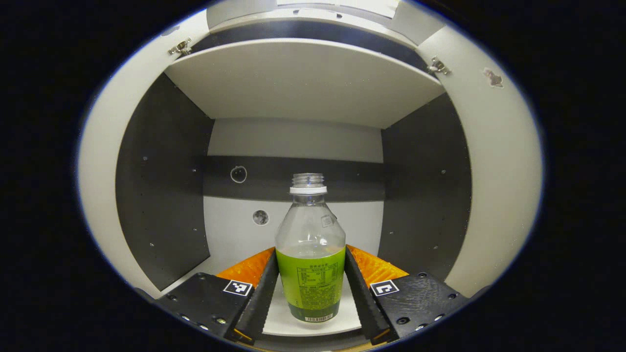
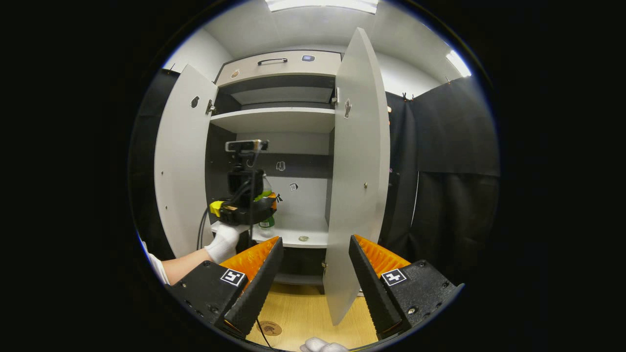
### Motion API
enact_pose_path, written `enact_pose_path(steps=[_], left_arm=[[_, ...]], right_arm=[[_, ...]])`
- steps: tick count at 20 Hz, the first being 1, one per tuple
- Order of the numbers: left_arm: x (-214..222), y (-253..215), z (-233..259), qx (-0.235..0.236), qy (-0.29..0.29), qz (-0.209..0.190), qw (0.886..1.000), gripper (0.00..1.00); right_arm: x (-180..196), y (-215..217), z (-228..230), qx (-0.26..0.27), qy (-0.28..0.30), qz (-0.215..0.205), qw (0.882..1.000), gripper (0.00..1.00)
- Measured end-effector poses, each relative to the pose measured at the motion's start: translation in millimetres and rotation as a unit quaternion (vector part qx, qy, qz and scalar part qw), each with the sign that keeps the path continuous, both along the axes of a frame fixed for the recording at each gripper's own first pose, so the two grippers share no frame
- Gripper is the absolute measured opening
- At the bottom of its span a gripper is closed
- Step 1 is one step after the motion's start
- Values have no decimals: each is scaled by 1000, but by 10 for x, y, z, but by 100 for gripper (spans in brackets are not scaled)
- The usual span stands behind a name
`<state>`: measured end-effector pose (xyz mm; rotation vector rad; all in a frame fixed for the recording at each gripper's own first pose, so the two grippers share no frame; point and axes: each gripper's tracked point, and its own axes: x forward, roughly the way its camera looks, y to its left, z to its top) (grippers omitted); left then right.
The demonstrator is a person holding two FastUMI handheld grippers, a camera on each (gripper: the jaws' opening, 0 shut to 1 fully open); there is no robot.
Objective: Grasp the bottle in the cabinet with the left hand and place it on the coaster, then close the right door with the right hand and the left door with the left hand.
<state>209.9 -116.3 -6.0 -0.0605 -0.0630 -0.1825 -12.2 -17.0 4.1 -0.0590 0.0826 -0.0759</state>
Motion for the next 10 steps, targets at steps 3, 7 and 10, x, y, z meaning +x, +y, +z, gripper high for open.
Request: enact_pose_path(steps=[3, 7, 10], left_arm=[[-489, 9, 86, 12, -21, -16, 1000, 72], [-1092, -72, -54, 22, -10, -45, 999, 72], [-1540, -123, -266, 24, 3, -65, 998, 72]], right_arm=[[-63, 26, -58, 3, 4, 10, 1000, 83], [-137, 26, -165, 19, 14, 18, 1000, 83], [-195, -13, -287, 21, 24, 18, 999, 83]])
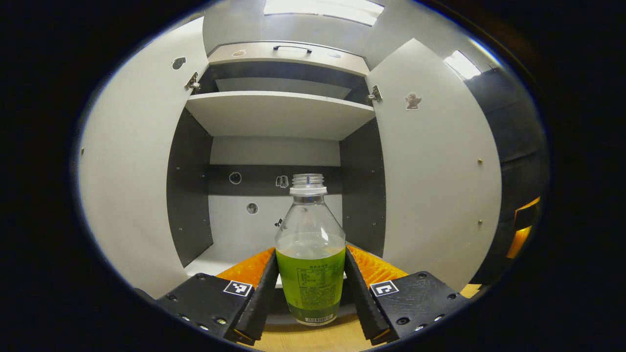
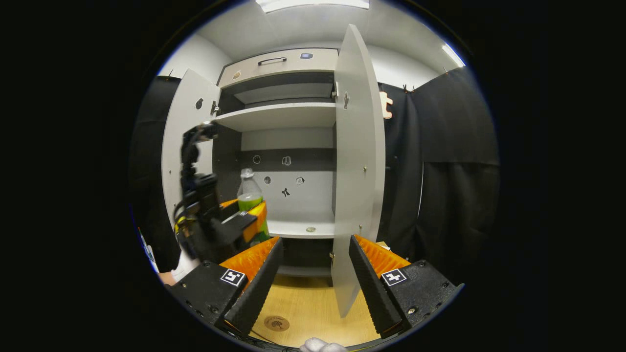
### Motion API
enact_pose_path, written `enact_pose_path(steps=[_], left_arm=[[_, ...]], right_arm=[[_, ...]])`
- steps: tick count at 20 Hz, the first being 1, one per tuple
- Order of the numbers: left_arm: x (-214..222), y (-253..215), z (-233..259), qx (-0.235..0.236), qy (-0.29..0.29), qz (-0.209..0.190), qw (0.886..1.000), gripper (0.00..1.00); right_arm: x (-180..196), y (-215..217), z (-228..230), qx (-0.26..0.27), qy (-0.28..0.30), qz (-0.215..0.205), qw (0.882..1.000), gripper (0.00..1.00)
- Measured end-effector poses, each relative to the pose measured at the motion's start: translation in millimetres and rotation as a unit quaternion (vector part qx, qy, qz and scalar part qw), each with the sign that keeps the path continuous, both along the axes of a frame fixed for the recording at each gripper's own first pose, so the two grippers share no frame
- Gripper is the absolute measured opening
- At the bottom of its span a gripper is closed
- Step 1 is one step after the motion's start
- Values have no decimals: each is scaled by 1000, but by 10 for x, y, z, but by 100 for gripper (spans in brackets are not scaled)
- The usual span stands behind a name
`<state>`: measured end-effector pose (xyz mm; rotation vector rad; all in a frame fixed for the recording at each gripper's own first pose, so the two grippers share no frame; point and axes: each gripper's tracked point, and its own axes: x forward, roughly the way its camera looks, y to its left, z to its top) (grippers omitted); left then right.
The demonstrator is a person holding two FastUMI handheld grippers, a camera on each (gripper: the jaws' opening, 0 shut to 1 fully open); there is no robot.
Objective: Grasp the bottle in the cabinet with the left hand and place it on the coaster, then close the right door with the right hand and the left door with the left hand.
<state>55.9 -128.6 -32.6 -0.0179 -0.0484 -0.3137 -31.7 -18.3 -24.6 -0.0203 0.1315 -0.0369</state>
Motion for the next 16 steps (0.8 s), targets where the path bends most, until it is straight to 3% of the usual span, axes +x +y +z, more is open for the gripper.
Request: enact_pose_path(steps=[2, 8, 16], left_arm=[[-220, -21, -238, 9, 19, -12, 1000, 76], [-671, -47, -976, 0, 55, -59, 997, 72], [-1046, -193, -1886, -3, 44, -114, 993, 72]], right_arm=[[-34, -21, -60, 8, 6, 1, 1000, 83], [-97, -177, -186, -5, 23, -9, 1000, 83], [-128, -240, -345, -34, 56, -10, 998, 83]])
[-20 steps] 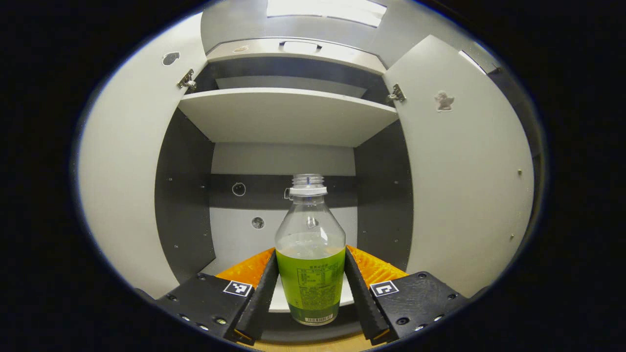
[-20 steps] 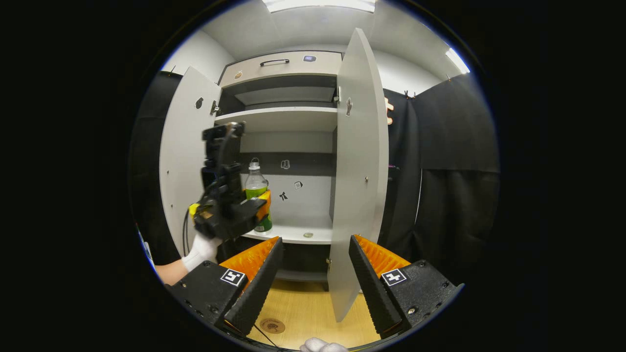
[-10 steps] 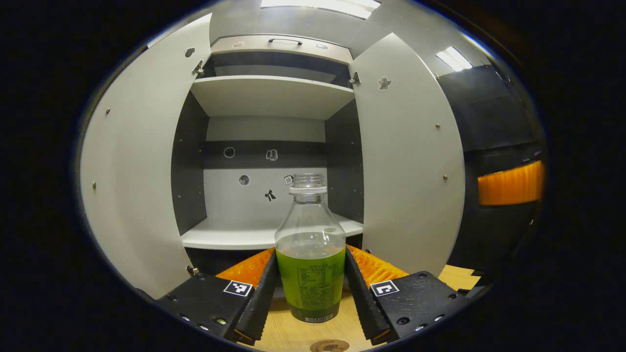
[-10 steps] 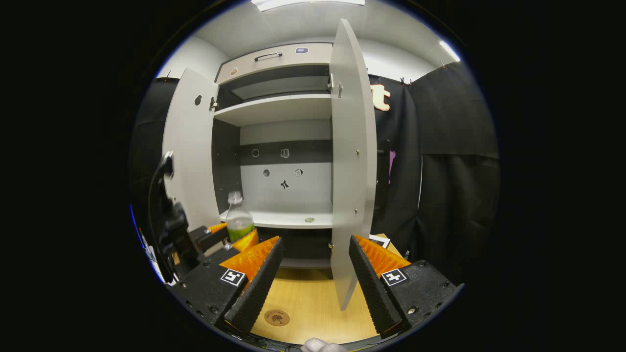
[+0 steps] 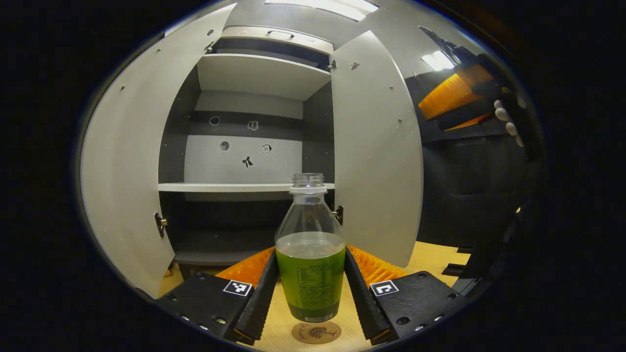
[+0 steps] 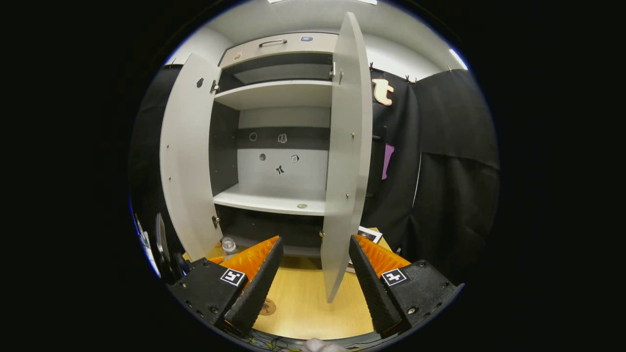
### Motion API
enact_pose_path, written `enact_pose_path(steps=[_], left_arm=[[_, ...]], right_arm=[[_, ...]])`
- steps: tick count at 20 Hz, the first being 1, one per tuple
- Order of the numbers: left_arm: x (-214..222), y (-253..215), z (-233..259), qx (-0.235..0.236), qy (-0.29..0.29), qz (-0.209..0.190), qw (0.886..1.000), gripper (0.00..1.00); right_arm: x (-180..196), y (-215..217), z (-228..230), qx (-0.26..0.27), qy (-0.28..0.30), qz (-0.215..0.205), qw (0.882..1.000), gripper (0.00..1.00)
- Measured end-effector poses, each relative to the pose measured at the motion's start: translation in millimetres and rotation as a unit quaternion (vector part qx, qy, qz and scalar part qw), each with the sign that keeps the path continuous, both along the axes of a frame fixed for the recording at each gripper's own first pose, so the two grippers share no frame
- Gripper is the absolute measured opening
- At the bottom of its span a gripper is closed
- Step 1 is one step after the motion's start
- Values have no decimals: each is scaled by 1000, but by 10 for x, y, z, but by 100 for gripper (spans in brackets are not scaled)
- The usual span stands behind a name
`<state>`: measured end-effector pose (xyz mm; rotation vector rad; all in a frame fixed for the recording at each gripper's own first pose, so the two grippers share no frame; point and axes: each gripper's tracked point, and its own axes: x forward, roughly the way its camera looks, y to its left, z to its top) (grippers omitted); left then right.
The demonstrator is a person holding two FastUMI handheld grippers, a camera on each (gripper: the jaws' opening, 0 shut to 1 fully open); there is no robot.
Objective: Grasp the bottle in the cabinet with the left hand and place it on the coaster, then close the right door with the right hand and the left door with the left hand.
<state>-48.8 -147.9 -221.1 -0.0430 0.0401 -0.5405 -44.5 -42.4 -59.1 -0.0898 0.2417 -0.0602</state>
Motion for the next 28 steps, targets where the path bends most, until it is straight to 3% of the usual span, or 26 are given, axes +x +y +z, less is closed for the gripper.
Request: enact_pose_path(steps=[9, 20, 23, 24, 26, 28], left_arm=[[29, -54, -856, -16, 41, 0, 999, 73], [-22, -121, -1102, 11, 29, -18, 999, 73], [-58, -110, -1107, 10, 43, -15, 999, 77], [-43, -76, -1068, 9, 41, -6, 999, 88], [-11, -44, -983, 11, 39, 7, 999, 98], [17, -9, -855, 13, 34, 17, 999, 98]], right_arm=[[-33, 93, -100, -22, 26, 16, 999, 83], [-42, 151, -129, -47, 36, 20, 998, 84], [-38, 178, -138, -50, 37, 22, 998, 84], [-37, 180, -144, -53, 36, 23, 998, 84], [-29, 209, -137, -52, 35, 27, 998, 84], [-30, 233, -131, -51, 33, 29, 998, 84]])
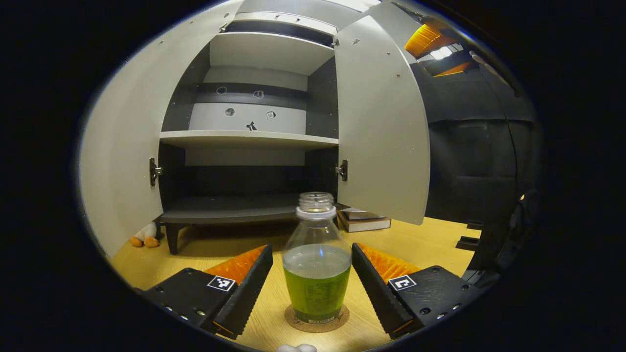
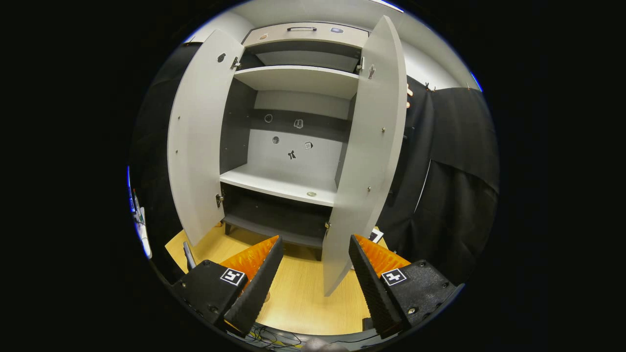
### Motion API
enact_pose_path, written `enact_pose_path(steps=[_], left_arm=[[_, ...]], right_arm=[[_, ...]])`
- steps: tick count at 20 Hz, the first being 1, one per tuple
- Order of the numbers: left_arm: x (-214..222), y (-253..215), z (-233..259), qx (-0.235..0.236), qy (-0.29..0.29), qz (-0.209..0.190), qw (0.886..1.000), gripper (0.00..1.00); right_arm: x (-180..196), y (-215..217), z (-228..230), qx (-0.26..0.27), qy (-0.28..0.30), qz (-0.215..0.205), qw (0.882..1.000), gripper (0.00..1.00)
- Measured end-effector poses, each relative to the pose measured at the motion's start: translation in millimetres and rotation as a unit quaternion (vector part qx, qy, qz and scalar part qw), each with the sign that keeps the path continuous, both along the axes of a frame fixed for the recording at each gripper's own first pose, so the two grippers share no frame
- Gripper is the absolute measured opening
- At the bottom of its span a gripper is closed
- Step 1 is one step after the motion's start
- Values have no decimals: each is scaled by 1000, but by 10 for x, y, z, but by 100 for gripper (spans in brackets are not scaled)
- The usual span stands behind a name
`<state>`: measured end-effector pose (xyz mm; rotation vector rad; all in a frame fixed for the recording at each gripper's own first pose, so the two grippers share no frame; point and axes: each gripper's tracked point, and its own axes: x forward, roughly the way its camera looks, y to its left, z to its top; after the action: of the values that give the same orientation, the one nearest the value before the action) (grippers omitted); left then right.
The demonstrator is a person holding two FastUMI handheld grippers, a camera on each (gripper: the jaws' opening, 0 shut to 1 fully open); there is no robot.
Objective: Grasp the bottle in the cabinet with the left hand and place it on the coaster, then close the right door with the right hand and the left door with the left hand.
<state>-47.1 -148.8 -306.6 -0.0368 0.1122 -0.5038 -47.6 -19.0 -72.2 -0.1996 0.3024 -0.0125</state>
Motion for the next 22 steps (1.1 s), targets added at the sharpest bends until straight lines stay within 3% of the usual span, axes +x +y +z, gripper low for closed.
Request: enact_pose_path(steps=[8, 10, 14, 18, 20, 22], left_arm=[[109, 33, 928, -5, -56, 6, 998, 97], [129, 86, 1081, 4, -39, 21, 999, 99], [168, 191, 1455, -23, -11, 45, 999, 97], [138, 330, 1864, -38, 10, 49, 998, 96], [181, 515, 2040, -27, 1, 70, 997, 100], [208, 726, 2127, -10, 2, 96, 995, 96]], right_arm=[[-30, 68, 11, 16, -3, 3, 1000, 84], [-43, 89, 32, 21, -8, 4, 1000, 84], [-77, 137, 87, 35, -18, 8, 999, 84], [-85, 162, 182, 41, -35, 10, 999, 84], [-64, 186, 263, 47, -47, 14, 998, 84], [-37, 211, 338, 55, -59, 16, 997, 83]])
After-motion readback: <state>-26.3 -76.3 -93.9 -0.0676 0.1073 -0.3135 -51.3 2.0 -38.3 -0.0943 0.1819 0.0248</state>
